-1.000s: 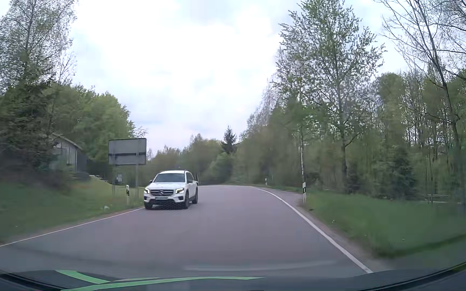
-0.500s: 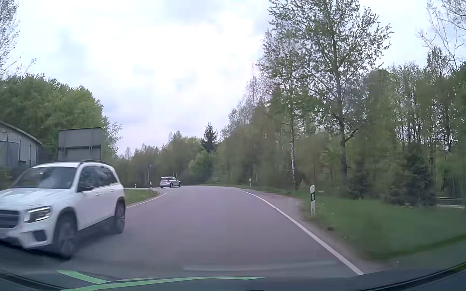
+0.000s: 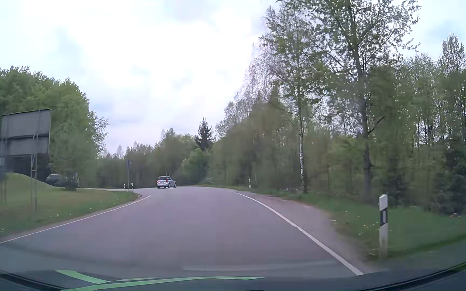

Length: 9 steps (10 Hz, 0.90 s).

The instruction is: Follow the waypoints while adhering to traffic rules and regulations

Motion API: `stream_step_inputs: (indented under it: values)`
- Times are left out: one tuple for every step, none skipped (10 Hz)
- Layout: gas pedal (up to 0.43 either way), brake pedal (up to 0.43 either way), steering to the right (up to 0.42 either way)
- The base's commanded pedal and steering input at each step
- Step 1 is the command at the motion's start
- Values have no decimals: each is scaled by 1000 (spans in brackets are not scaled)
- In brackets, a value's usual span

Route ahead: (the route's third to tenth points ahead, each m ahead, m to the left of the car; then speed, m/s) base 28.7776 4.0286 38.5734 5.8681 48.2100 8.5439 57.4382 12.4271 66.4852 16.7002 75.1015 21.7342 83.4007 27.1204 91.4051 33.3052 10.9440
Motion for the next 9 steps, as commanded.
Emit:
stream_step_inputs:
  values:
    - [331,0,0]
    - [299,0,-5]
    - [268,0,-8]
    - [260,0,-8]
    - [209,0,-9]
    - [197,0,-10]
    - [169,0,-14]
    - [157,0,-17]
    - [150,0,-19]
